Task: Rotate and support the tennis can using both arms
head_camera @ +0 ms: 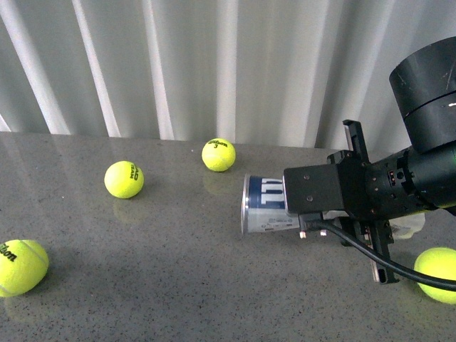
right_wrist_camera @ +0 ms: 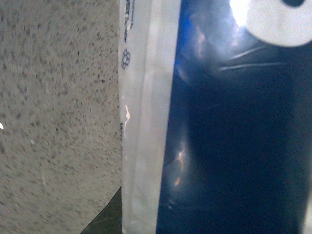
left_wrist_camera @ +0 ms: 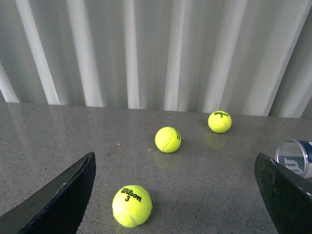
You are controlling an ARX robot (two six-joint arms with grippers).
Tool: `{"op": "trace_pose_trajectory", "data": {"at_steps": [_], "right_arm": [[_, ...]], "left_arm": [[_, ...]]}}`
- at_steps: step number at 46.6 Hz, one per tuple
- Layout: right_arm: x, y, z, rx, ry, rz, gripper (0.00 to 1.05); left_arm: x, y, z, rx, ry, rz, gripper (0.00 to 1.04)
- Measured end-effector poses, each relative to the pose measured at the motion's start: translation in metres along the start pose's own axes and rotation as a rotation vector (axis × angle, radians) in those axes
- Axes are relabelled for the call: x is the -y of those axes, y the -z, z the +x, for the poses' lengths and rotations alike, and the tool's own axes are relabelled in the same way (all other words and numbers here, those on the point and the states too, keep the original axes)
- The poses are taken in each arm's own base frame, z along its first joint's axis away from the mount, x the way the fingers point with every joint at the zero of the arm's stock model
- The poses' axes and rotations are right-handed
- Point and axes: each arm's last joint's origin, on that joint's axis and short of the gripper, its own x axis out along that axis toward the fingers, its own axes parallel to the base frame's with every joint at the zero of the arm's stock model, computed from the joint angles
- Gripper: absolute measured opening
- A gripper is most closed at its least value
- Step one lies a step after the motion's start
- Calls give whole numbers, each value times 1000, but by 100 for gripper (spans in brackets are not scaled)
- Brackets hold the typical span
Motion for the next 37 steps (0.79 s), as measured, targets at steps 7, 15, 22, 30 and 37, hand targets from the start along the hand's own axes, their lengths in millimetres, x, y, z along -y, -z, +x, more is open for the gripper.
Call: {"op": "trace_pose_trajectory", "data": {"at_steps": [7, 15, 22, 30, 37], "right_arm": [[1, -6, 18, 42, -51, -165, 29], [-1, -22, 41, 88, -81, -103, 29], [-1, -28, 56, 111, -72, -45, 29], [-16, -24, 68, 105, -98, -38, 29], [-24, -22, 69, 111, -94, -72, 28]], "left_arm": [[0, 0, 0, 0, 0, 0, 98], [0, 0, 0, 0, 0, 0, 98], [0, 0, 0, 0, 0, 0, 98], [0, 0, 0, 0, 0, 0, 98], [0, 0, 0, 0, 0, 0, 98]]}}
